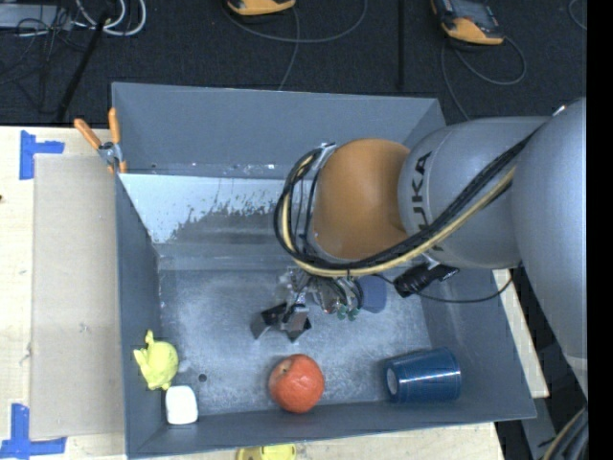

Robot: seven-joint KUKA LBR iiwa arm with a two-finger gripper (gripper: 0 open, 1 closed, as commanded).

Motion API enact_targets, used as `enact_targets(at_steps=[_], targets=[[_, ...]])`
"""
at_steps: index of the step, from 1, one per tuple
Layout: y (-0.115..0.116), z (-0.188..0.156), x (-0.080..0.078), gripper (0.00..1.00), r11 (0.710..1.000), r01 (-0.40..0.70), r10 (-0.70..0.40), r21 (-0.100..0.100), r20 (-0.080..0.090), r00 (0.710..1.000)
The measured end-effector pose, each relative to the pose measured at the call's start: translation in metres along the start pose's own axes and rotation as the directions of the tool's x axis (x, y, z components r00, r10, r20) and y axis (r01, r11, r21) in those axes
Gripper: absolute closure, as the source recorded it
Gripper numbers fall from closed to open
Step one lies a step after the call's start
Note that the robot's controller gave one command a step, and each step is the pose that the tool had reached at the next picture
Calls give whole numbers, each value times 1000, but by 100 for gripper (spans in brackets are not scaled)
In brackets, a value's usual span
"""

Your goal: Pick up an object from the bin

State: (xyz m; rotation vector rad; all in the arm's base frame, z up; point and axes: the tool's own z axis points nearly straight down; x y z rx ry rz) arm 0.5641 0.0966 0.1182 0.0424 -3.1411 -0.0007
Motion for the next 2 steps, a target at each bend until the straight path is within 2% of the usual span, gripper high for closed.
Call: enact_targets(at_steps=[1,2], targets=[[0,0,0,100,1000,-1,1,0,0,1000],[-12,-132,11,100,1000,-7,7,0,1,1000]])
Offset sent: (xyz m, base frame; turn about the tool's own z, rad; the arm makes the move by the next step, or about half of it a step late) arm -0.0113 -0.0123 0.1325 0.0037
